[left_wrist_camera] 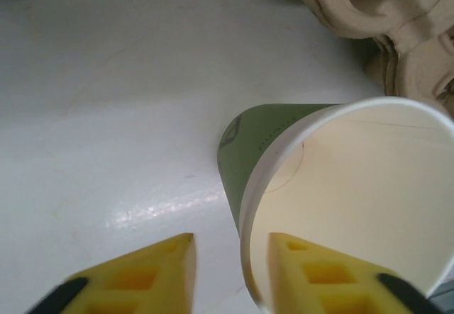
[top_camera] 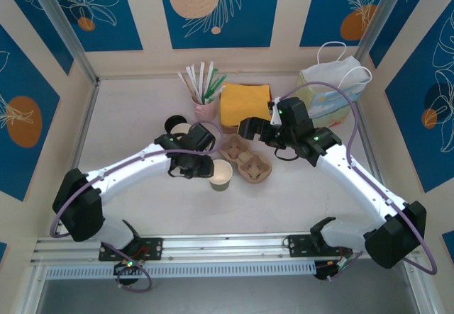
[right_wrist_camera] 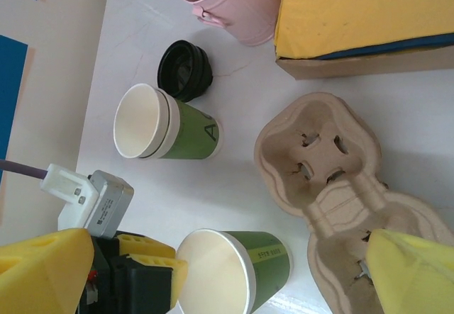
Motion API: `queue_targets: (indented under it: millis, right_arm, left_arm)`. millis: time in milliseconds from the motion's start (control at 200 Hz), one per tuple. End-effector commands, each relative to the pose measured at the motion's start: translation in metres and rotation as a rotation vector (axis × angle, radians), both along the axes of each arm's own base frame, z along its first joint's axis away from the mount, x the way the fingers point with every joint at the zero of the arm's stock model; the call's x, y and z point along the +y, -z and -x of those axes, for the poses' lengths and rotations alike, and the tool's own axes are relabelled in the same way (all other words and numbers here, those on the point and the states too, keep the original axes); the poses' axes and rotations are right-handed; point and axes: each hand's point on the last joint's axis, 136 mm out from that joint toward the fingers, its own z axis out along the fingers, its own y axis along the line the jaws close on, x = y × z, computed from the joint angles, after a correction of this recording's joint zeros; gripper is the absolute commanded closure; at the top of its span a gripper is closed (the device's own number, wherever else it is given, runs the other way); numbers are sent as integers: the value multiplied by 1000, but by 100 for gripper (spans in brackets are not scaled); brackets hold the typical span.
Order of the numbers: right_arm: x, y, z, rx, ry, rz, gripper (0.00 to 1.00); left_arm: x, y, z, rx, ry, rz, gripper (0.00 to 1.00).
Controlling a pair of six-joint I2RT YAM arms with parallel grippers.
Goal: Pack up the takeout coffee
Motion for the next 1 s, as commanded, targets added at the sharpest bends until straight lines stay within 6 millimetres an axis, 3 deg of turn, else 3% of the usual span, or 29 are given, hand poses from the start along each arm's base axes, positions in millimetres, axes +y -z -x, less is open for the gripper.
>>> queue_targets:
  millis: [0, 30, 120, 255, 395, 505, 740, 995]
  right_arm:
    - [4, -17, -5, -40, 5, -17, 1]
    - [5, -16, -5, -42, 3, -14, 1]
    - [6, -18, -5, -48, -3, -11, 1]
    - [14, -22, -3, -72, -43, 1, 1]
    - [23, -27, -1, -96, -76, 14, 1]
    - [28, -31, -2, -112, -86, 17, 1]
    - [39, -34, -2, -116, -125, 41, 1]
    - [52, -43, -5, -129, -165, 70, 1]
  left_arm:
    - [-3, -19, -1, -22, 24, -7, 59]
    - [-3, -24, -3, -30, 26, -2, 52]
    - [-4, -39, -8, -60, 32, 3, 45]
    - [-1, -65, -20, -116, 29, 0, 25]
    - [6, -90, -35, -172, 14, 1, 0]
    - [18, -105, -49, -203, -19, -2, 0]
    - [64, -130, -83, -273, -120, -41, 0]
    - [117, -116, -124, -261, -239, -50, 1]
